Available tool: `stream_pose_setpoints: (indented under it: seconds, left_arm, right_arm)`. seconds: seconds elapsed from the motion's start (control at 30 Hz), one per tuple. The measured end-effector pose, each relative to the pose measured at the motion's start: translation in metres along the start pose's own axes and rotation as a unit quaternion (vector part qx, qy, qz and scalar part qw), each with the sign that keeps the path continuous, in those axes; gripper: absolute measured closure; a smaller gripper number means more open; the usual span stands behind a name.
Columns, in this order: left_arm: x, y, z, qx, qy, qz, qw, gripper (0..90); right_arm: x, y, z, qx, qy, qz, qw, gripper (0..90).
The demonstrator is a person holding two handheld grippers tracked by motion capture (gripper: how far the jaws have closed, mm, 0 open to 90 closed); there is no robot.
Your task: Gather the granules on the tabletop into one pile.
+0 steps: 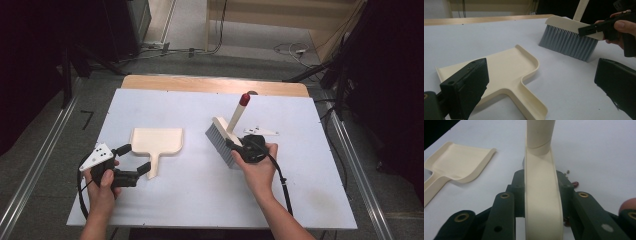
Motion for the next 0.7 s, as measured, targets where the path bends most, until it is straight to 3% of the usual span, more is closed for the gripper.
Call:
stream_pose_setpoints:
  seconds: [0.07, 0.17, 0.23, 0.33, 0.4, 0.5, 0.6, 0.7]
  left_arm:
    - [0.0, 0.0, 0.001, 0.0, -0.001, 0.0, 1.0, 0.0]
    - [0.0, -0.001, 0.001, -0.002, -0.001, -0.001, 1.0, 0.0]
    - [0.0, -0.001, 0.001, -0.002, -0.002, -0.002, 1.0, 0.0]
    - [0.0, -0.001, 0.001, -0.002, 0.0, -0.001, 1.0, 0.0]
    - [0.001, 0.0, 0.001, -0.001, 0.0, -0.001, 1.0, 0.0]
    - [0.001, 0.0, 0.0, -0.001, 0.002, 0.001, 1.0, 0.0]
    - [0.001, 0.0, 0.0, -0.002, 0.002, 0.001, 1.0, 0.0]
    - [0.0, 0.0, 0.0, -0.002, 0.002, 0.0, 1.0, 0.0]
  right_arm:
    - [-0.003, 0.006, 0.003, -0.006, 0.002, 0.003, 1.0, 65.4]
    - [-0.004, 0.013, 0.006, 0.02, 0.0, 0.01, 0.9998, 65.4]
    - [0.0, 0.022, 0.006, 0.042, 0.006, 0.022, 0.9989, 65.4]
    - [0.015, 0.038, 0.014, 0.039, 0.024, 0.043, 0.998, 65.4]
    - [0.025, 0.044, 0.024, 0.02, 0.038, 0.054, 0.9976, 65.4]
    - [0.04, 0.046, 0.047, -0.036, 0.082, 0.047, 0.9949, 65.3]
    - [0.039, 0.034, 0.063, -0.091, 0.143, 0.019, 0.9853, 65.4]
    - [0.03, 0.023, 0.068, -0.09, 0.162, -0.012, 0.9826, 65.4]
Point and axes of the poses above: each handheld gripper's, and its own axes: y roughly backward along the jaws, x roughly out of its top, z roughly to its right, the point moved 1 cm from there along -y, roughly forward along the jaws, and after that the axes turned 6 degrees about x, right-handed, at the moved point
